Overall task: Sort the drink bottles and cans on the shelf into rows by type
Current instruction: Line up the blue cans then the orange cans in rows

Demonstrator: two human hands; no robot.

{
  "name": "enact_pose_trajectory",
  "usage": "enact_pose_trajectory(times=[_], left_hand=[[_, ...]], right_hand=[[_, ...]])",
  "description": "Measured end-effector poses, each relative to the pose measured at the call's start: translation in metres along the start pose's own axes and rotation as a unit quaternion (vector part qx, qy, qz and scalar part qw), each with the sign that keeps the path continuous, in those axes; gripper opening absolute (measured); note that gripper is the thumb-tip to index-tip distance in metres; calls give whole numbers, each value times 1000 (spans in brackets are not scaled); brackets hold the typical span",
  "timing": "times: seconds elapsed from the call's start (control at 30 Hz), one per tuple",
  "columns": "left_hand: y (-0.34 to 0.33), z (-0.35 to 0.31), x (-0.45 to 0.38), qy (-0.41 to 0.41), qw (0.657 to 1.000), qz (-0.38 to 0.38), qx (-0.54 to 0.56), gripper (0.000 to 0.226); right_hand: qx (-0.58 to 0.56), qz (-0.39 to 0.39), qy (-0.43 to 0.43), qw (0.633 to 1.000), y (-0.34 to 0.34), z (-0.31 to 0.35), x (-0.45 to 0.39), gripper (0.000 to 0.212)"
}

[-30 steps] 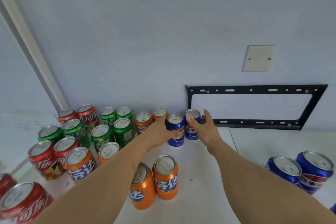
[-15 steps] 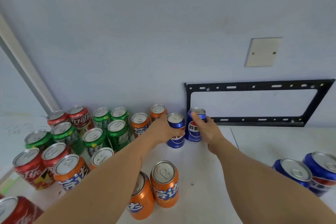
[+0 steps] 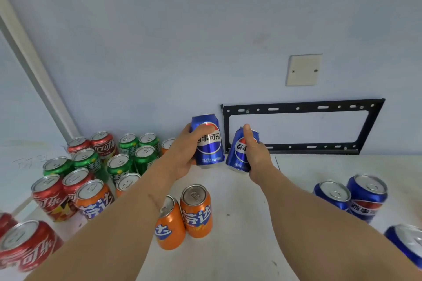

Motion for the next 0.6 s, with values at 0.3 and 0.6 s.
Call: enact_pose_trajectory(times=[0.3, 0.6], left_hand=[[-37, -7, 86, 30, 993, 15, 111, 44], [-47, 21, 196, 24, 993, 56, 104, 53]], right_hand=[[17, 53, 24, 998, 12, 22, 58, 65], [-8, 38, 59, 998, 38, -1, 173, 64]])
Point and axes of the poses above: each hand's wrist, its own x-axis away from the middle knuckle, its own y-axis out of the back of the hand, z = x × y, the point moved 1 cm from there along -x, towards the middle knuckle, and after that the axes turned 2 degrees about -x, right-handed, at the moved point
